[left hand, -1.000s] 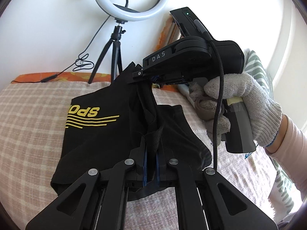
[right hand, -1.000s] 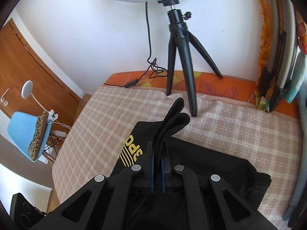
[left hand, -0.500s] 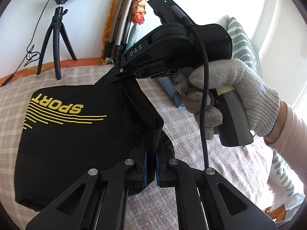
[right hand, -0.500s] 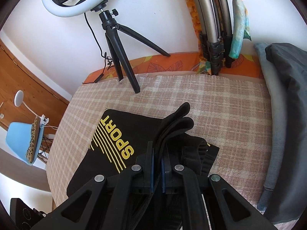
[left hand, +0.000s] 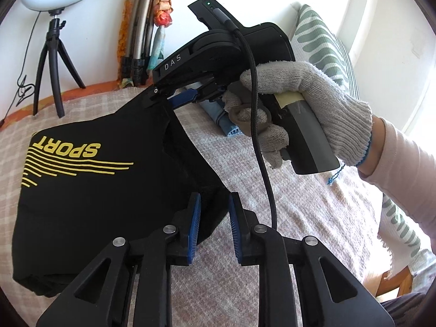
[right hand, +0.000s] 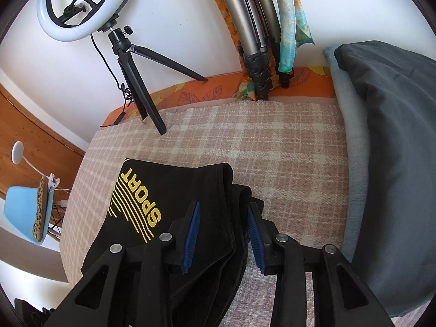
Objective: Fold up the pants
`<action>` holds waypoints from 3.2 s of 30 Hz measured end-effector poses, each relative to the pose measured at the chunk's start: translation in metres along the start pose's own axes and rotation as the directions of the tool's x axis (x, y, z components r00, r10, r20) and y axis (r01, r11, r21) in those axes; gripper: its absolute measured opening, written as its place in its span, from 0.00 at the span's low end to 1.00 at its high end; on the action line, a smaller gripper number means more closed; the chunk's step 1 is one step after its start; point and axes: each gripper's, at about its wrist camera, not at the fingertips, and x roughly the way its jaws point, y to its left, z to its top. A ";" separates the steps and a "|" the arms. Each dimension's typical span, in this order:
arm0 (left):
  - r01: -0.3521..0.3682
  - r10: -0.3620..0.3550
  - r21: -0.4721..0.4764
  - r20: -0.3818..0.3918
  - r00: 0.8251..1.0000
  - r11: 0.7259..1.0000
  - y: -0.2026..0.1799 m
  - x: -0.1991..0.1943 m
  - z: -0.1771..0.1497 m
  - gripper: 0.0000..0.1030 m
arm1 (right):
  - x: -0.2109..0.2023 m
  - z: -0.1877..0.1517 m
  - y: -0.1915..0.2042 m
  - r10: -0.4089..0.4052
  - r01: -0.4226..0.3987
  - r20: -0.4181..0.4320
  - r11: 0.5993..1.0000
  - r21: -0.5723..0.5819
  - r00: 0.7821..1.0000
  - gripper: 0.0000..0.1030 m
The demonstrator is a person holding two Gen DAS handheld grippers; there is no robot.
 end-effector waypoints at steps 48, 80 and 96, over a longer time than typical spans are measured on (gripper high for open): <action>-0.139 0.121 -0.404 -0.071 0.990 0.904 0.200 -0.078 0.007 0.60 | -0.024 -0.065 -0.006 0.058 -0.058 -0.004 0.996 0.070 0.998 0.70; -0.103 0.064 -0.481 -0.097 0.993 0.870 0.238 0.022 0.034 0.13 | 0.037 -0.044 0.005 0.245 -0.243 -0.009 0.965 0.097 0.970 0.17; -0.149 0.171 -0.356 0.030 0.985 0.923 0.194 -0.036 0.054 0.06 | -0.032 -0.046 0.034 0.186 -0.183 0.121 0.983 -0.035 0.975 0.09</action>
